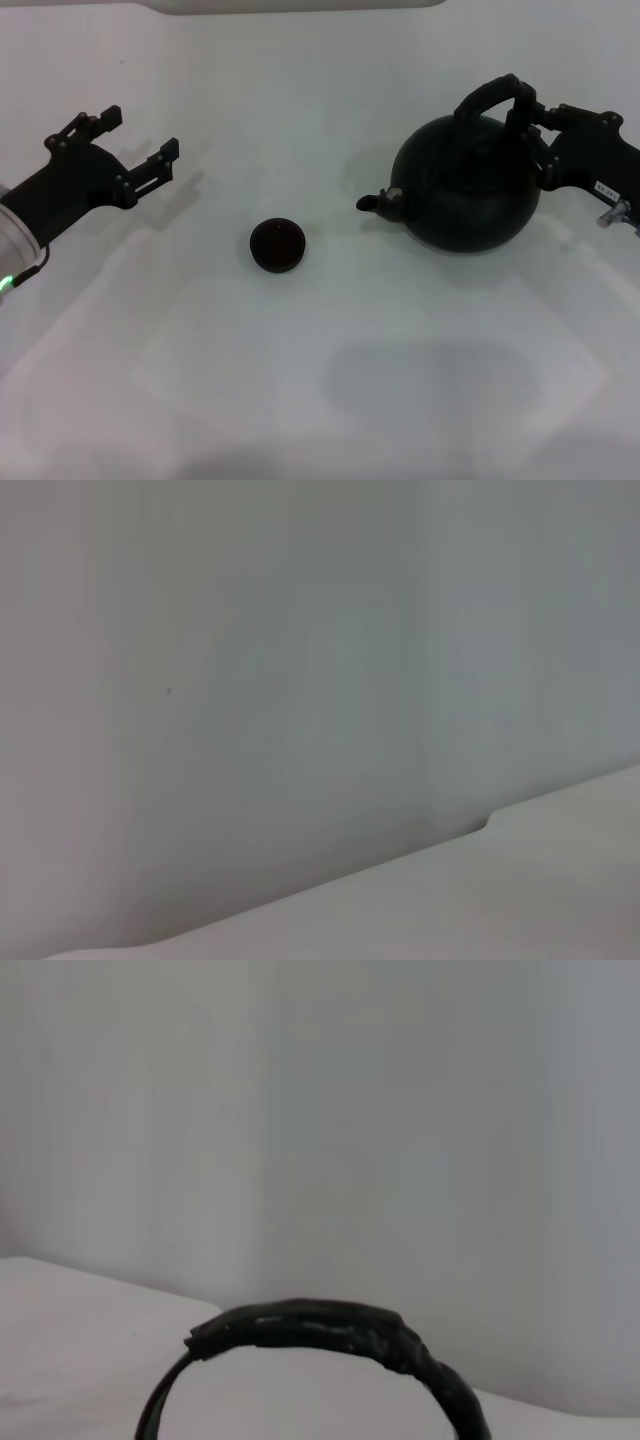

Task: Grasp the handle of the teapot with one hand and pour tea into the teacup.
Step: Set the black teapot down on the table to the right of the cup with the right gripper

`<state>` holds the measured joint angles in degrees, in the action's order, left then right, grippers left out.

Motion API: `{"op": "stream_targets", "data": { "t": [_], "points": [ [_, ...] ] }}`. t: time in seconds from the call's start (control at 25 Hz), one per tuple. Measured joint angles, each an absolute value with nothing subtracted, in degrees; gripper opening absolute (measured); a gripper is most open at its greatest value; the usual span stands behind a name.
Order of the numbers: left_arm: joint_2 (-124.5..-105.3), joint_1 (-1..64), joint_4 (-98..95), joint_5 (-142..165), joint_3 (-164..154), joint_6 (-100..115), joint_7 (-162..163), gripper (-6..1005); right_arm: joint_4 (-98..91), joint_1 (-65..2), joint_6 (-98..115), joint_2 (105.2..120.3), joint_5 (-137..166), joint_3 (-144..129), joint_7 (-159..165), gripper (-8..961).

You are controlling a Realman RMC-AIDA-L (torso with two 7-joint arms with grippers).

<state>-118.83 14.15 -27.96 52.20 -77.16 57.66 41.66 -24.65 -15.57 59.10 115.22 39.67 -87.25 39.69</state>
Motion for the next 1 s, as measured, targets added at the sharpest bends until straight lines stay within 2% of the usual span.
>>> {"op": "stream_targets", "data": {
  "t": [1.0],
  "points": [
    [-118.75, 13.45, -28.19, 52.2, -76.94, 58.28, 41.66, 841, -24.58, -12.84, 65.31, 114.69, 39.72, -81.45, 35.16, 371]
  ]
}}
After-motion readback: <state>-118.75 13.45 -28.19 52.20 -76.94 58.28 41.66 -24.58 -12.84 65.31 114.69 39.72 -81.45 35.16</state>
